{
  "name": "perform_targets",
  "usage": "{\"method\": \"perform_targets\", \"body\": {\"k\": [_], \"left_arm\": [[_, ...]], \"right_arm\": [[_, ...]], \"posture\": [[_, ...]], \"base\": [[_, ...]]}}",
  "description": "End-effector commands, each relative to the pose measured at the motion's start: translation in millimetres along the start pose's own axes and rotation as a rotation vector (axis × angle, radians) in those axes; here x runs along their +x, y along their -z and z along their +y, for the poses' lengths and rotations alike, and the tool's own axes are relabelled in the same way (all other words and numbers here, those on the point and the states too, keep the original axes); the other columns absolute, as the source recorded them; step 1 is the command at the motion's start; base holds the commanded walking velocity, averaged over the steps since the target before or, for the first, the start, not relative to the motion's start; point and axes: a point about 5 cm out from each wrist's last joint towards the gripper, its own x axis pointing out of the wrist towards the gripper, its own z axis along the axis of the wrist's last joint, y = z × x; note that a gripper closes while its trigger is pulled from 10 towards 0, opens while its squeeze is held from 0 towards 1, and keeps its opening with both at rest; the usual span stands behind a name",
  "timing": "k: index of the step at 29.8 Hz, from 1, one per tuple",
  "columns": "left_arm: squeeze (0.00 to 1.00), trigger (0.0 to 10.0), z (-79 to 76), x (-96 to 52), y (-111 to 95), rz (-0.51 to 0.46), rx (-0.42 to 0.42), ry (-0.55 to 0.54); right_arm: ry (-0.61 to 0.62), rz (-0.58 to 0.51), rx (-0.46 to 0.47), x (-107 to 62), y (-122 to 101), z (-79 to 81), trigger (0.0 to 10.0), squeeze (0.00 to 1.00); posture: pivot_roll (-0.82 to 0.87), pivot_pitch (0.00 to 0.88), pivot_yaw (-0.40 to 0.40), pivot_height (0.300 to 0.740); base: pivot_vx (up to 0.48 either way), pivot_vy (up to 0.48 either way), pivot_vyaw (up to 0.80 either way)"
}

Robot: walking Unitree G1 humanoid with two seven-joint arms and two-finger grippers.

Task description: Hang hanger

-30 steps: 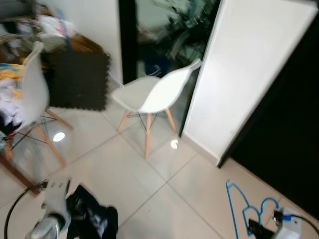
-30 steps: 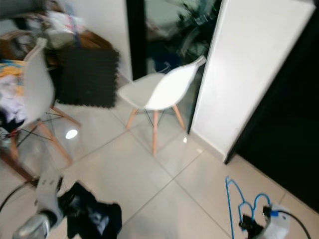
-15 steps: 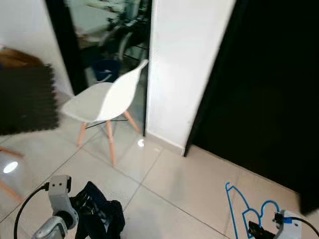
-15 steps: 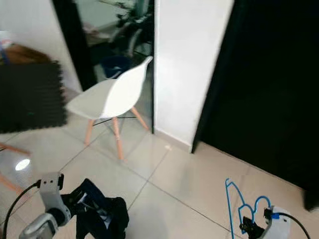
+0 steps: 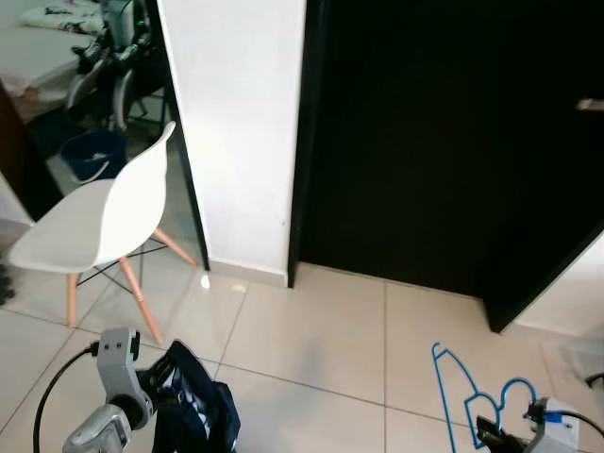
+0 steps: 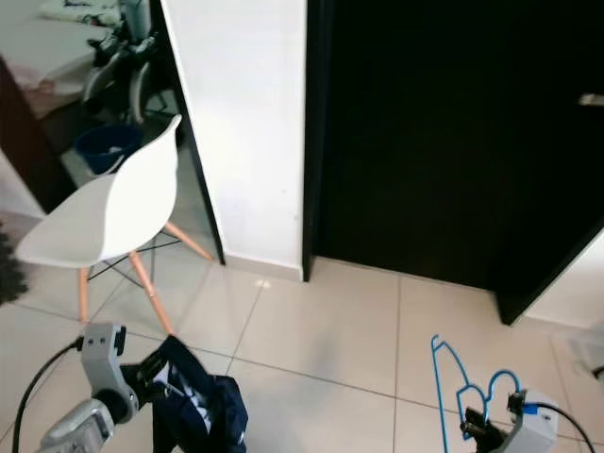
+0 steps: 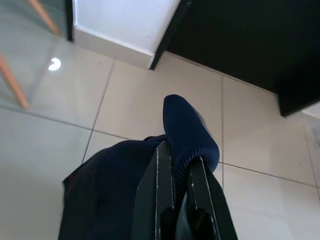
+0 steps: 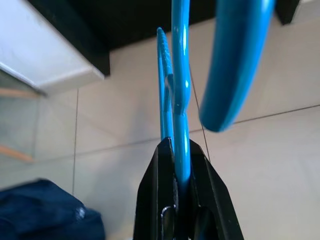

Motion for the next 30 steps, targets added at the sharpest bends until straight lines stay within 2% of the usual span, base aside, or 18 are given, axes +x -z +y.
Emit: {"method": "perform_targets", "body": {"k": [1,30], "left_arm": [[0.00,10.0,2.0,-1.4,3.4,0.009,-0.010,0.009],[0.00,10.0,-4.8,11.9,2.5,0.014,-0.014,0.025]], "right_arm": [[0.006,0.025,0.019,-4.7,9.0,-2.8,10.0,0.00],[-0.001,0.023,0.011,7.3,2.1,0.6,10.0,0.00]], "posture": [[-0.04,0.113,-0.018,0.740],[-0.05,0.066,-0.020,0.740]], "base": [[0.000,0.000,-0.80],[0.000,0.000,-0.80]]}}
